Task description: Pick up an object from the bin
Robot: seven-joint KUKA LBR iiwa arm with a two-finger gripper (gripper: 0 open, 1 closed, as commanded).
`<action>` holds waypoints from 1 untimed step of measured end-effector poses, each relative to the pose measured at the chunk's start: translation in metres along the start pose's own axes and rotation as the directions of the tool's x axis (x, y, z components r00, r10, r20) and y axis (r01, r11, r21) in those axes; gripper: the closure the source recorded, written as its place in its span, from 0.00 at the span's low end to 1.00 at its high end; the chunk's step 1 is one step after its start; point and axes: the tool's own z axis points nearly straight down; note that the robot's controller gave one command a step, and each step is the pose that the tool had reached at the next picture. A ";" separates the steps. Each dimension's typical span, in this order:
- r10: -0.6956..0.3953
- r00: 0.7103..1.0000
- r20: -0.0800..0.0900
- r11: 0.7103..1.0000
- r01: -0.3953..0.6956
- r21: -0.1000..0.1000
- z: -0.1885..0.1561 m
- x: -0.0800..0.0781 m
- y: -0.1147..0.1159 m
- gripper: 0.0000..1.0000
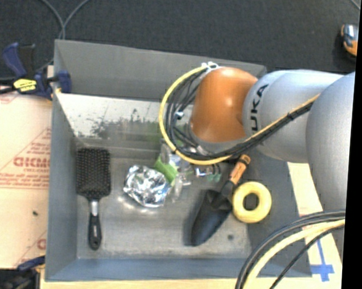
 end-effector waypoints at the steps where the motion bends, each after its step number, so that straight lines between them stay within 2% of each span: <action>1: -0.221 0.975 0.006 0.975 0.221 0.002 -0.040 0.009 0.017 0.00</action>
Offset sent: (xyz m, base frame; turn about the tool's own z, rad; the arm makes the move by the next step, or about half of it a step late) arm -0.0052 0.0363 -0.0232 -0.1209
